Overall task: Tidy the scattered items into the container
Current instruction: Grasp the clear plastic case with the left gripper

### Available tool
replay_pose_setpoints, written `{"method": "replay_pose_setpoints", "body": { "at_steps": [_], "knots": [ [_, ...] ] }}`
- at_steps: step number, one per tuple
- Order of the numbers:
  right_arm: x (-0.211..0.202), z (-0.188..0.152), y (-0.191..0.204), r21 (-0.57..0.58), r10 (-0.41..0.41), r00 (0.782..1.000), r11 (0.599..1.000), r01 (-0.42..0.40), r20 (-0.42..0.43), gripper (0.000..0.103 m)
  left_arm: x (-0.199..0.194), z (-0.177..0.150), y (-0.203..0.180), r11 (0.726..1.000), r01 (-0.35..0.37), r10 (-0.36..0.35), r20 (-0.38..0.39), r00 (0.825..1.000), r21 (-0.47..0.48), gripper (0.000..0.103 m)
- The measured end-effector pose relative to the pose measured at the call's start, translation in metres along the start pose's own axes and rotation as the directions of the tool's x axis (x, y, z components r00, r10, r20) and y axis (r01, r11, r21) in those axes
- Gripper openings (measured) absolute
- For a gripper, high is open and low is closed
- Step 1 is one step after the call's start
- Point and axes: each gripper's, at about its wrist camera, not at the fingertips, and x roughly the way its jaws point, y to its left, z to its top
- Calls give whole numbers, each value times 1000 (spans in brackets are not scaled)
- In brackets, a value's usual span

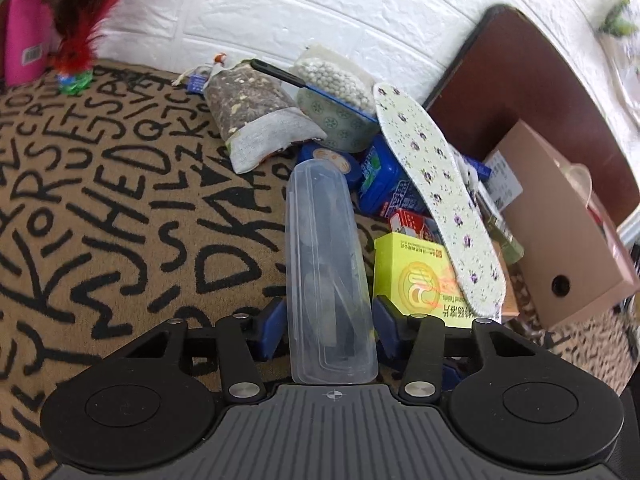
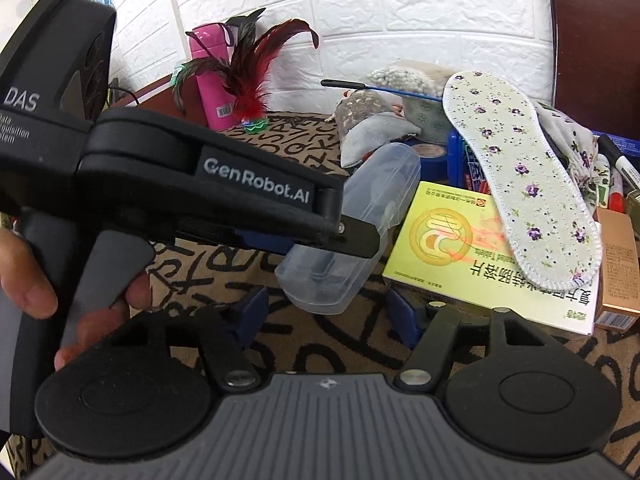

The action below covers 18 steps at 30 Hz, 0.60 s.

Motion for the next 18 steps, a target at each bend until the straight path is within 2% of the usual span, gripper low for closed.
{"method": "replay_pose_setpoints", "body": {
  "at_steps": [3,6,7,11,14,18],
  "knots": [
    [6,3,6,-18,-12,1000,1000,12,3,71,2,5,-1,1000,-7,7,-29,1000,17,50],
    [15,6,8,-33,-32,999,999,32,18,71,3,4,2,1000,1,-1,-38,999,3,49],
    [16,6,7,-38,-45,999,998,46,23,64,2,3,3,1000,7,-8,-36,999,-7,49],
    [7,2,4,-50,-43,999,998,44,17,60,-4,-8,-8,999,2,-3,-40,999,-32,49],
    [-9,-9,3,-72,-38,999,997,39,6,59,-11,-27,-29,1000,-3,3,-44,999,-3,50],
    [-45,-39,-4,-102,-31,999,994,30,-11,58,-25,-64,-56,999,43,-44,-50,998,-24,50]
  ]
}}
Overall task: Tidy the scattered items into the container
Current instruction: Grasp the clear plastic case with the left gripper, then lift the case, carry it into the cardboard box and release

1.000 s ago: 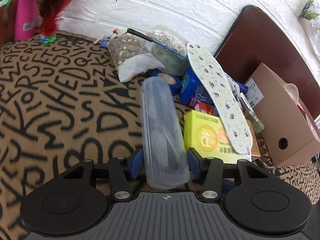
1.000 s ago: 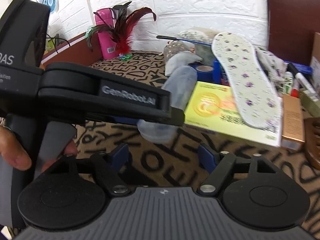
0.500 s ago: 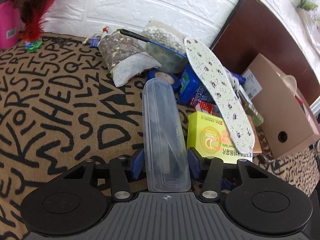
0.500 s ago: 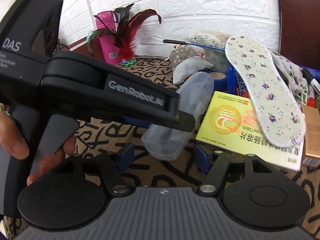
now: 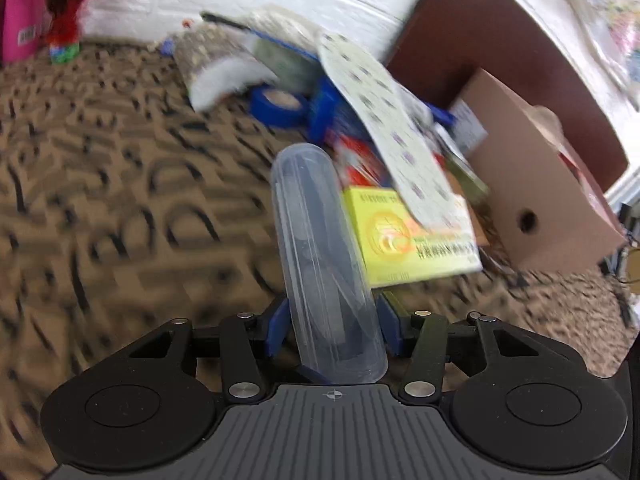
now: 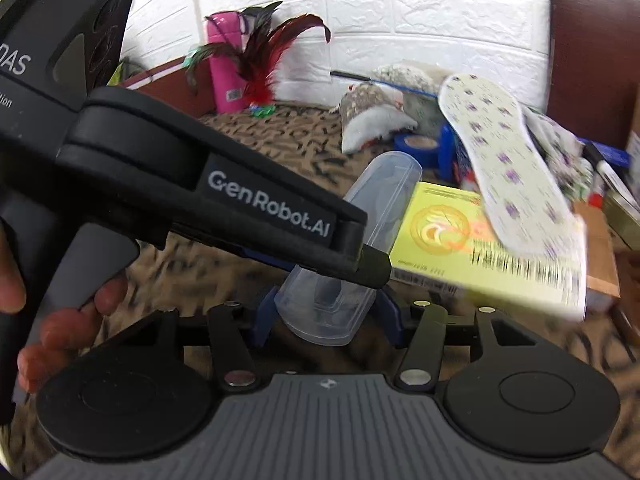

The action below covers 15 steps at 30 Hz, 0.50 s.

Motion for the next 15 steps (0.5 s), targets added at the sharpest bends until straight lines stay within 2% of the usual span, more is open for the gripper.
{"method": "replay_pose_setpoints", "body": {
  "at_steps": [3,5,7,10,15],
  "knots": [
    [-36,-29,-4,-13,7,1000,1000,-8,-17,54,-10,-29,-21,1000,11,-10,15,1000,-23,51],
    [-64,-50,-7,-5,17,999,1000,-17,-28,47,-16,-48,-34,998,25,-24,22,999,-53,52],
    [-92,-70,-11,4,8,999,1000,-8,-34,41,-19,-63,-44,993,73,-72,12,997,-92,52],
    [-122,-90,-18,54,-2,999,999,5,-45,41,-18,-80,-57,981,131,-133,-6,991,-142,51],
    [-139,-98,-17,68,-24,999,997,26,-29,44,-25,-90,-70,987,112,-114,-12,993,-119,62]
  ]
}}
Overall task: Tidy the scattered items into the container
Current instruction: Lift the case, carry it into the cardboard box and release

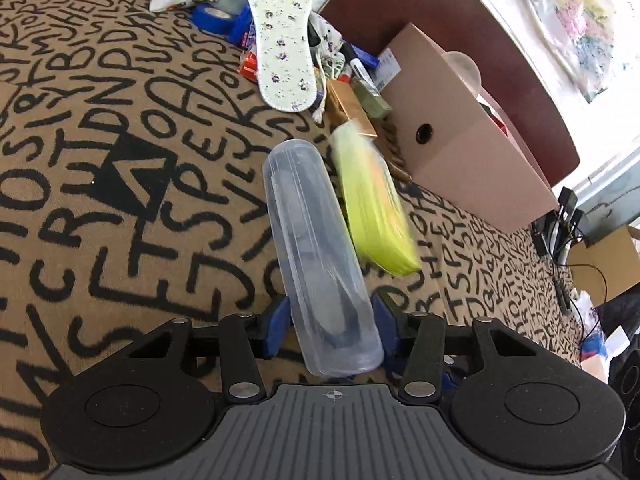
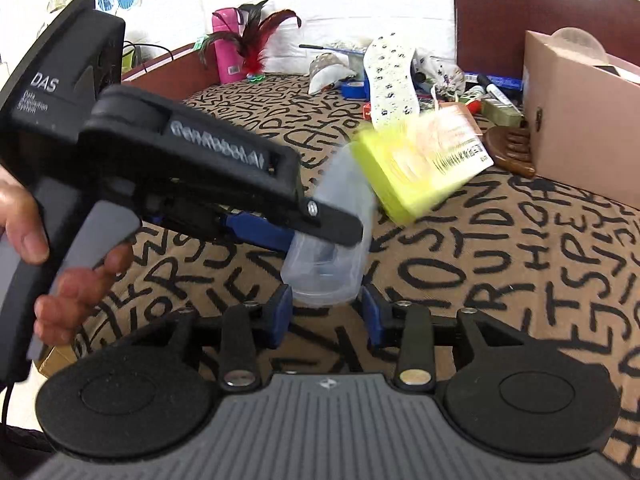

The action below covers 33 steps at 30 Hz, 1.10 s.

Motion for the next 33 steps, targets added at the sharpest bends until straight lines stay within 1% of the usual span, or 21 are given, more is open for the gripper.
{"method": "replay_pose_setpoints", "body": {
  "at_steps": [1,2,3,4,5,7,8,11,15,16,17,18,20,22,23,24,26,29,30,31,33],
  "knots": [
    [0,0,1,6,4,1000,1000,-4,7,44,-2,1,1,1000,-3,3,-4,1000,-9,65],
    [0,0,1,10,9,1000,1000,-9,13,47,-3,3,3,1000,-9,8,-5,1000,-19,66],
    [2,1,2,14,11,1000,1000,-11,18,51,-5,5,4,999,-20,20,-1,1000,-29,69],
    [3,1,3,17,10,1000,1000,-10,20,57,-6,8,3,999,-37,37,5,999,-32,71],
    [5,3,3,19,10,1000,1000,-10,20,59,-5,12,1,998,-59,59,12,998,-21,72],
    [8,5,5,21,17,1000,1000,-18,22,60,-2,21,-7,992,-116,115,28,993,42,79],
    [9,7,6,21,16,1000,1000,-17,24,64,2,27,-12,987,-142,140,31,990,81,80],
    [12,13,10,9,-1,999,1000,1,44,68,19,45,-23,966,-184,187,3,982,180,83],
    [27,23,9,3,-48,998,999,48,51,68,37,61,-27,952,-191,208,-50,977,239,83],
    [30,24,8,3,-56,997,998,56,44,67,41,65,-28,949,-198,218,-59,974,246,82],
    [33,23,7,1,-61,998,998,61,33,62,45,67,-30,945,-205,229,-65,971,254,82],
    [36,22,5,0,-62,998,998,62,20,60,48,68,-33,938,-214,241,-68,968,273,78],
    [34,19,2,3,-59,998,998,59,18,55,54,67,-41,913,-236,271,-64,960,332,68],
    [31,17,-2,7,-60,998,998,60,13,54,58,64,-47,896,-244,284,-55,957,372,67],
    [31,18,-4,17,-56,998,998,56,10,55,59,63,-48,891,-247,286,-50,957,380,67],
    [32,18,-7,30,-50,999,998,49,10,55,60,62,-48,891,-249,286,-44,957,380,68],
    [34,20,-8,36,-48,999,998,48,13,56,60,59,-46,895,-244,275,-30,961,373,73],
    [40,22,-7,23,-56,998,998,56,17,58,60,57,-45,893,-242,268,-17,963,378,73],
    [42,22,-7,23,-56,998,998,55,19,58,60,57,-45,894,-243,268,-15,963,377,72],
    [42,22,-8,26,-52,998,998,51,20,58,59,57,-45,894,-246,270,-14,963,374,68],
    [41,23,-10,40,-44,999,998,43,19,57,56,56,-47,904,-243,266,-18,964,351,65]
  ]
}}
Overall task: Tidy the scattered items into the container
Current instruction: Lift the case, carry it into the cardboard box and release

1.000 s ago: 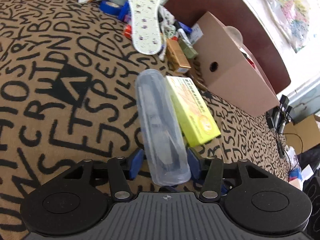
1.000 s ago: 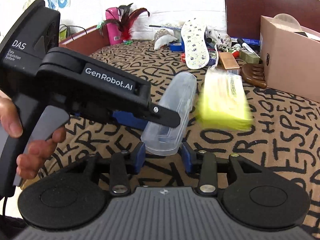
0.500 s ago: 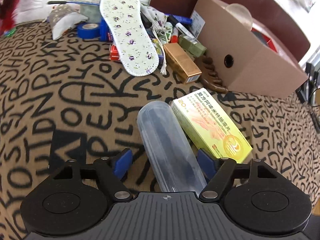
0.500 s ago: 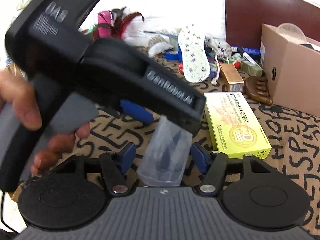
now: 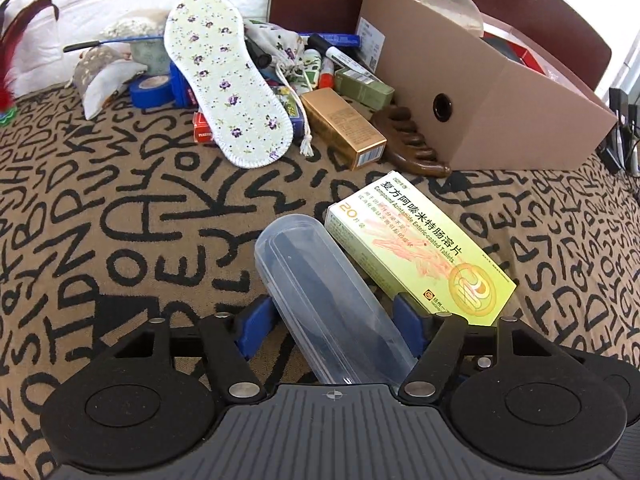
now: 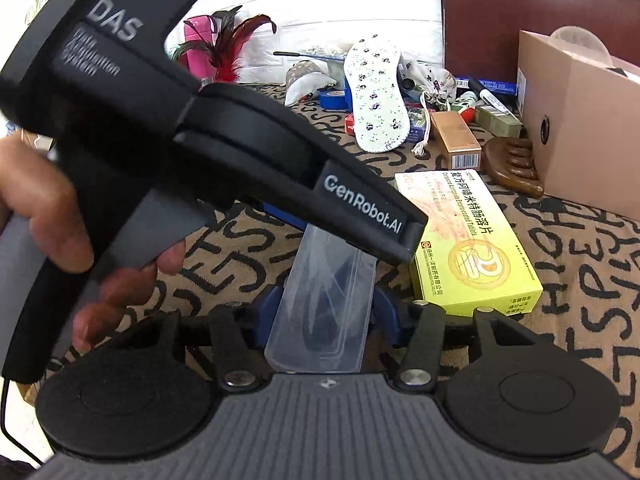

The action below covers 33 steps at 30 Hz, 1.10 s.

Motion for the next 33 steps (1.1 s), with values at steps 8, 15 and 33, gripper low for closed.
{"method": "replay_pose_setpoints", "body": {
  "at_steps": [8,15,33],
  "knots": [
    [-36,4,-5,12,-11,998,1000,10,59,56,-34,10,-28,999,43,-42,111,993,-9,62],
    [-79,34,-41,46,-56,982,998,48,182,56,-55,54,-69,992,117,-123,219,968,39,58],
    [-117,119,-180,75,-223,919,975,211,324,55,-1,197,-168,958,277,-285,294,912,70,58]
  ]
}}
